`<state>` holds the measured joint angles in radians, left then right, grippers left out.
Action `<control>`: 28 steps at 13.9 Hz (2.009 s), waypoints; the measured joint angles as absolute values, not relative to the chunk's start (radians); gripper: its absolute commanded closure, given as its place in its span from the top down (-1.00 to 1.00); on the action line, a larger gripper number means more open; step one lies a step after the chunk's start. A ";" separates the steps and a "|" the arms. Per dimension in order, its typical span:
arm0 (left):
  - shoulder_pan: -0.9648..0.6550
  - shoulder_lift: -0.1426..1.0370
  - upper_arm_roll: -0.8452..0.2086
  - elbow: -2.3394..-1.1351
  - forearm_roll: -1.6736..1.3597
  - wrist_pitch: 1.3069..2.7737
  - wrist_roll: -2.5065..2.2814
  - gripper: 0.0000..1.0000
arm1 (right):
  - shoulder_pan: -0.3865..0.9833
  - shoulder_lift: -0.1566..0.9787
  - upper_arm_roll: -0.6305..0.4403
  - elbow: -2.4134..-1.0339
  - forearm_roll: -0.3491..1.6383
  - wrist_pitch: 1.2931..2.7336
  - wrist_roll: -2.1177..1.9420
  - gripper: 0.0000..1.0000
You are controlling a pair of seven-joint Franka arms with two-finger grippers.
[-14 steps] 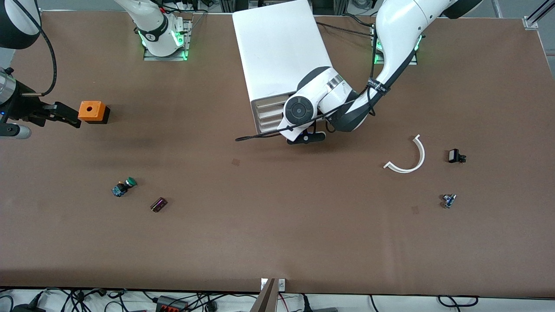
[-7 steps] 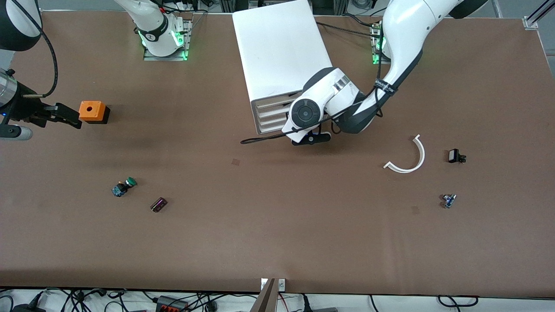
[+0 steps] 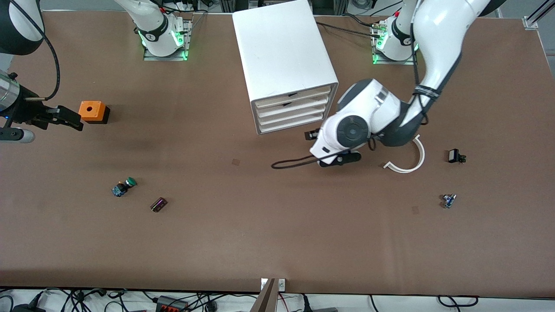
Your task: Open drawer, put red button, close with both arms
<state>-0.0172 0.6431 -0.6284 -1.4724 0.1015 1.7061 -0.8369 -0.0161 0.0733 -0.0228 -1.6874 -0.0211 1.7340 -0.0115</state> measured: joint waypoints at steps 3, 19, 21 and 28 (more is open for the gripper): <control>0.029 0.634 -0.628 -1.409 0.154 1.706 -0.800 1.00 | -0.016 0.073 -0.023 -1.687 -0.021 1.734 -0.012 1.00; 0.126 0.215 -0.330 -1.407 0.066 1.512 -0.051 1.00 | -0.015 0.073 -0.013 -1.686 -0.021 1.734 -0.012 1.00; 0.077 0.133 -0.199 -1.475 0.017 1.512 0.012 1.00 | -0.015 0.062 -0.013 -1.685 -0.021 1.722 -0.012 1.00; 0.050 -0.007 -0.092 -1.598 -0.012 1.534 0.047 1.00 | -0.015 0.042 -0.013 -1.685 -0.021 1.710 -0.012 1.00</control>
<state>0.0496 -0.0067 -0.0920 -1.5980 -0.0124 1.5345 0.0467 -0.0155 0.0423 -0.0129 -1.6848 -0.0213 1.7101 -0.0122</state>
